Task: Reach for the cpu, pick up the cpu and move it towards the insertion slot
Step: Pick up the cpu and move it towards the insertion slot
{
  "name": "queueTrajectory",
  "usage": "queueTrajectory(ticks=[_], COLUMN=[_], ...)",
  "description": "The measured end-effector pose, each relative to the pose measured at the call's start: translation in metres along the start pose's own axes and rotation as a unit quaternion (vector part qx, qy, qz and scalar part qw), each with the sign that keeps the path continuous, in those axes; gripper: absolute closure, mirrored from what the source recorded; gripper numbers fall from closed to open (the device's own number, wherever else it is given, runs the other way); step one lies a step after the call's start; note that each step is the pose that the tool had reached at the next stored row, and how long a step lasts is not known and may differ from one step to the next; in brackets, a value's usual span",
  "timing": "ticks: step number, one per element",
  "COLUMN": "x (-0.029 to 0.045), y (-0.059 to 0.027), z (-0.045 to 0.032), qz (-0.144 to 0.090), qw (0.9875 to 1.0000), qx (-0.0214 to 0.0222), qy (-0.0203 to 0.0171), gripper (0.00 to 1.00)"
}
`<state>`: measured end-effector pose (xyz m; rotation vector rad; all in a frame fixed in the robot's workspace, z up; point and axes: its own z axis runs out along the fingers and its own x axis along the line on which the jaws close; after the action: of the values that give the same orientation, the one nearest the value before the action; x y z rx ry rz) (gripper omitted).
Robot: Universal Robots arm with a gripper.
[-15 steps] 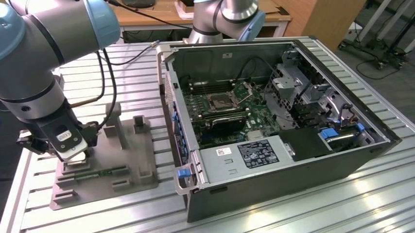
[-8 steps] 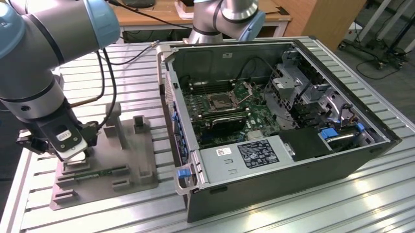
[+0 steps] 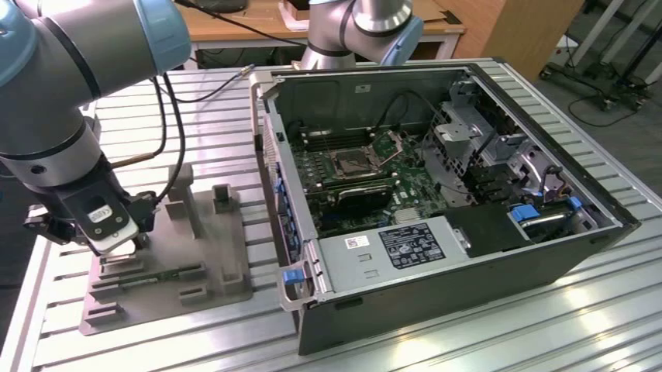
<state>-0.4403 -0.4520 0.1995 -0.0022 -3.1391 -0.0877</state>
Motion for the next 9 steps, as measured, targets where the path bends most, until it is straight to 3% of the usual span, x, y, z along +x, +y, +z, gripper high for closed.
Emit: queueTrajectory(ticks=[9], x=[0.0000], y=[0.0001], z=[-0.0021], qz=[0.000], qw=[1.0000], qx=[0.0000], qy=[0.0000], gripper=[0.45])
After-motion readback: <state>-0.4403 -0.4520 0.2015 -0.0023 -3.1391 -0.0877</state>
